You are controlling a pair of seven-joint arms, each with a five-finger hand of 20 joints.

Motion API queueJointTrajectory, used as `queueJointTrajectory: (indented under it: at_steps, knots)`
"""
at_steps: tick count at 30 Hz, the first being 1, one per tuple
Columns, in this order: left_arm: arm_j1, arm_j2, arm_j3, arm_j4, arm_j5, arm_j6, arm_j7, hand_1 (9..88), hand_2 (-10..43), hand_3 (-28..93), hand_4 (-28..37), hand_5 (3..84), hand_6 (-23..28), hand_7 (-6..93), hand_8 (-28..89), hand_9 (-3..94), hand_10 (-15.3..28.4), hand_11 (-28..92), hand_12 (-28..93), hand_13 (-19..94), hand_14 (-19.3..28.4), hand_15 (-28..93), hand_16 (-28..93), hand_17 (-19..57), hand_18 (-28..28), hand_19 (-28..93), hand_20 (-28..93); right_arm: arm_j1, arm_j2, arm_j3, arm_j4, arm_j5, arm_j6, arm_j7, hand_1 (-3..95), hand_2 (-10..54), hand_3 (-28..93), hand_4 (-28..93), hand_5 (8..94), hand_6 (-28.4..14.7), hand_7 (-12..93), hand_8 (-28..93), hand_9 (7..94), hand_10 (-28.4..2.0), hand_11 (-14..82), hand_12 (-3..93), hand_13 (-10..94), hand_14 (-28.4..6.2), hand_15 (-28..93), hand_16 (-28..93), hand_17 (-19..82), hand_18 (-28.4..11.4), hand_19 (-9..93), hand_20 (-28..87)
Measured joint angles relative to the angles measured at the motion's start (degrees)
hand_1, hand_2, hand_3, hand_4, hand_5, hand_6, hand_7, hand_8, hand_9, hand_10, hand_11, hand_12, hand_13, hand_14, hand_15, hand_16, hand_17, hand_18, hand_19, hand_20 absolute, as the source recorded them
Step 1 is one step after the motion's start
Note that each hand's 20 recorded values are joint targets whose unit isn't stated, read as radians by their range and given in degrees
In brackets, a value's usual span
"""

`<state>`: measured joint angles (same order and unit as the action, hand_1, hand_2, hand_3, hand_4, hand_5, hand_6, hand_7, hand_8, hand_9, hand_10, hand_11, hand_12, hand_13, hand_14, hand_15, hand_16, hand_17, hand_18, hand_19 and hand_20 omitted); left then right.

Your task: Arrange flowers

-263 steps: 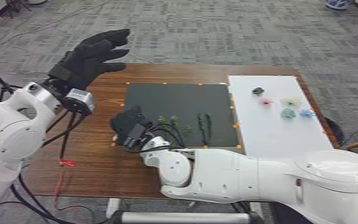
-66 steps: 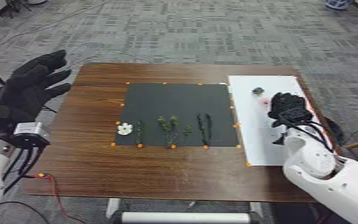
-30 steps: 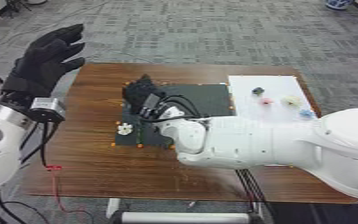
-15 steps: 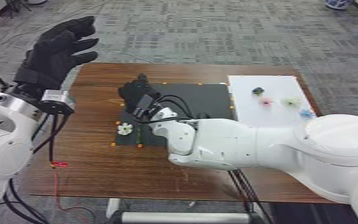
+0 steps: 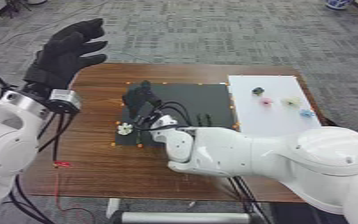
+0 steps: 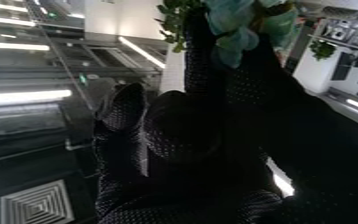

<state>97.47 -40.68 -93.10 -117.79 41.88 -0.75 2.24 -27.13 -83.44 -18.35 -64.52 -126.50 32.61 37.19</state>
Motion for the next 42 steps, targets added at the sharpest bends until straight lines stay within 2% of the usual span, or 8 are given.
queueJointTrajectory:
  at_steps: [8, 13, 25, 42]
  knots:
    - [-1.12, -0.3, 0.89, 0.32, -0.01, -0.67, -0.27, 23.5, -4.7, 72, -26.5, 25.3, 1.1, 22.4, -10, 17.4, 9.1, 24, 14, 6, 13.0, 56, -14, -12.9, 21.4, 55, -3, -0.47, -0.64, -1.57, 2.1, -0.43, -0.05, 0.96, 47.7, -9.5, 87, -28, 79.4, 8.0, 42, -5, 92.7, -1.0, 11.9, 44.8, 73, -3.6, 80, 32, 30, -19.8, 80, 56]
    - [-1.12, -0.36, 0.89, 0.32, -0.01, -0.81, -0.35, 23.9, -4.6, 72, -26.3, 25.3, 1.3, 22.6, -10, 17.2, 9.2, 24, 14, 6, 12.9, 55, -14, -13.1, 21.1, 53, -2, -0.2, -0.75, -1.83, 2.31, -0.41, -0.49, 1.49, 47.6, -9.5, 85, -28, 74.7, 7.7, 42, -7, 89.6, -0.9, 9.9, 42.8, 72, -3.9, 81, 31, 29, -19.5, 80, 56]
    - [-1.11, -0.5, 0.89, 0.34, -0.04, -0.81, -0.21, 24.2, -4.4, 72, -26.4, 25.4, 1.5, 22.3, -10, 17.1, 9.3, 23, 14, 6, 12.3, 50, -12, -13.0, 20.3, 48, 2, -0.48, -0.08, -0.64, 1.76, -0.2, -2.35, 2.07, 44.2, -9.5, 82, -28, 70.6, 5.4, 38, -7, 84.4, -2.1, 7.9, 39.1, 70, -4.8, 81, 30, 28, -19.7, 79, 56]
    - [-0.38, -0.57, 0.3, 0.31, -0.04, -0.77, -0.26, 24.5, -4.2, 72, -26.0, 25.2, 1.6, 21.7, -10, 17.0, 9.0, 19, 15, 7, 11.8, 45, -9, -12.8, 19.8, 43, 6, -0.06, 0.5, -0.64, 0.61, 0.46, -3.6, 2.19, 42.9, -9.5, 82, -28, 67.7, 4.5, 38, -7, 81.2, -2.9, 9.3, 38.9, 68, -5.7, 82, 29, 27, -20.3, 79, 57]
